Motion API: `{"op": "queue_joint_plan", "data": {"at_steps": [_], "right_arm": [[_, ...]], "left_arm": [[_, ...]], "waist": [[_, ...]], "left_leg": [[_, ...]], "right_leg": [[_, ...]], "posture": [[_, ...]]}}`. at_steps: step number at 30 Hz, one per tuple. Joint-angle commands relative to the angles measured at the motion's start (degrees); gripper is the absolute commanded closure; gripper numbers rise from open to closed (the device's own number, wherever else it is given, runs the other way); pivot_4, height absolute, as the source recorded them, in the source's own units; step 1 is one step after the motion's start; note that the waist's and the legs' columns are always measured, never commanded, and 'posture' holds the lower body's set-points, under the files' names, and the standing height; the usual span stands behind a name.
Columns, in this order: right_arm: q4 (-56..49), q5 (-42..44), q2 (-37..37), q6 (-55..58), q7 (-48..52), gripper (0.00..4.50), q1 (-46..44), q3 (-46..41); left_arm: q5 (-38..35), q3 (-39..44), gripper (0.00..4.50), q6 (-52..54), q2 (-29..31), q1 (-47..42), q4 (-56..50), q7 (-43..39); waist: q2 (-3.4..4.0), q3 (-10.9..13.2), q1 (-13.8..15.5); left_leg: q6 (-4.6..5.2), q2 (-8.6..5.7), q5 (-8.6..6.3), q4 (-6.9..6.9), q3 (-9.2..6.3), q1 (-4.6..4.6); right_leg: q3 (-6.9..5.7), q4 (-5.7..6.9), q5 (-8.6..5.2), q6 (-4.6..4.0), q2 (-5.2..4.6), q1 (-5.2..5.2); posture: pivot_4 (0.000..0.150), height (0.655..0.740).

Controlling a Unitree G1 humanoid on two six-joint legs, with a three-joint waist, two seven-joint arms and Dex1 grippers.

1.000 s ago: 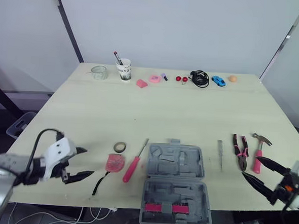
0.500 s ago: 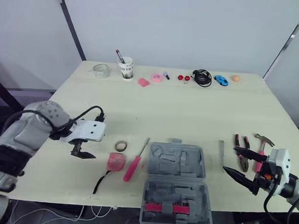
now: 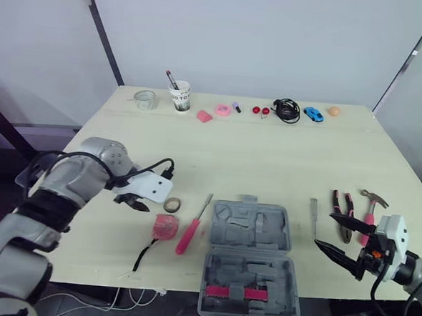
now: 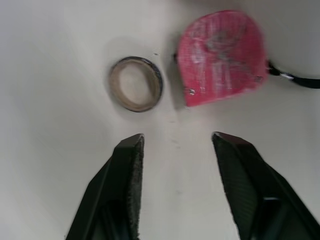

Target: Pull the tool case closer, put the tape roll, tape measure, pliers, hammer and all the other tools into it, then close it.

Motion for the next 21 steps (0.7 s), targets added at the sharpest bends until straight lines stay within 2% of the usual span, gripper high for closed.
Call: {"op": "queue_joint_plan", "data": {"at_steps": [1, 7, 15, 21], "right_arm": [[-1.3, -0.1, 0.1, -1.5, -0.2, 0.00, -0.1, -0.8], [-0.3, -0.4, 0.2, -2.0, 0.2, 0.00, -0.7, -0.7], [0.6, -0.8, 0.1, -2.8, 0.5, 0.00, -0.7, -1.1], [0.5, -0.8, -0.2, -3.2, 1.6, 0.00, -0.7, -0.6]], "left_arm": [[2.4, -0.9, 1.97, -3.7, -0.6, -2.9, 3.0, 1.3], [7.0, -3.5, 1.97, -8.0, -3.4, -5.6, 9.7, 3.3], [7.5, -4.8, 1.97, -11.7, -7.3, -6.8, 13.9, 3.8], [9.8, -6.1, 1.97, -14.3, -7.9, -7.8, 16.1, 4.7]], "waist": [[-0.02, 0.0, -0.1], [-0.02, 0.0, -0.1], [-0.06, 0.0, -0.1], [-0.06, 0.0, -0.1]], "left_leg": [[0.00, 0.00, 0.00, 0.00, 0.00, -0.01], [0.00, 0.01, 0.00, 0.00, 0.00, 0.02], [0.00, 0.01, 0.00, 0.04, -0.01, -0.02], [0.00, 0.01, 0.00, 0.04, -0.02, -0.01]], "right_leg": [[0.00, 0.00, 0.00, 0.00, 0.00, 0.00], [0.02, 0.01, 0.00, 0.00, 0.05, 0.00], [0.02, 0.02, 0.01, 0.01, 0.04, 0.00], [0.02, 0.04, 0.01, 0.01, 0.05, 0.00]], "posture": [[0.150, 0.7400], [0.150, 0.7400], [0.150, 0.7400], [0.150, 0.7400]]}}
